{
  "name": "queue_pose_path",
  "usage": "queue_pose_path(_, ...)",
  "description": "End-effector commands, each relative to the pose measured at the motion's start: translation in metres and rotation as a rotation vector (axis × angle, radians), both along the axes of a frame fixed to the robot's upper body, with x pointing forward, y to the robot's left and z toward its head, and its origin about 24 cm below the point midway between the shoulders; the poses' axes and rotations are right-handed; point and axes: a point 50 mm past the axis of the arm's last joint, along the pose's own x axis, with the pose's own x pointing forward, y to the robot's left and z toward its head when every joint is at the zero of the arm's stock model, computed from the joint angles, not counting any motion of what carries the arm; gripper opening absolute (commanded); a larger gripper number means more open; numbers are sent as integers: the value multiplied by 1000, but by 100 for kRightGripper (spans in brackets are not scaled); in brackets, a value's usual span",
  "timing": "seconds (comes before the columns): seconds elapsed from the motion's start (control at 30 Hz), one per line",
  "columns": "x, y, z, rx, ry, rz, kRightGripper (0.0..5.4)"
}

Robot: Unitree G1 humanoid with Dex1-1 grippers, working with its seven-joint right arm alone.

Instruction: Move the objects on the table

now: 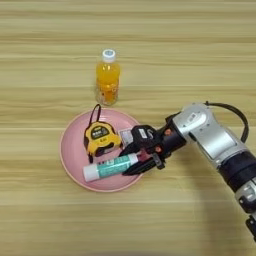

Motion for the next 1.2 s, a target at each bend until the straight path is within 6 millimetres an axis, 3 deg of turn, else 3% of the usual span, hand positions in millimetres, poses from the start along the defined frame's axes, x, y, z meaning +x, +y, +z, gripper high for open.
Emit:
queue_pose_path(0.03,19,4,31,28,-149,-6,231)
queue_pose_path(0.37,20,3,38,51,-160,-12,330)
queue_pose_path(0.57,23,-2,58,100,-211,-22,394)
queue_pose_path(0.97,24,-35,97,202,-323,-164,534)
queue_pose_path(1.2,37,-34,123,420,-432,-335,538)
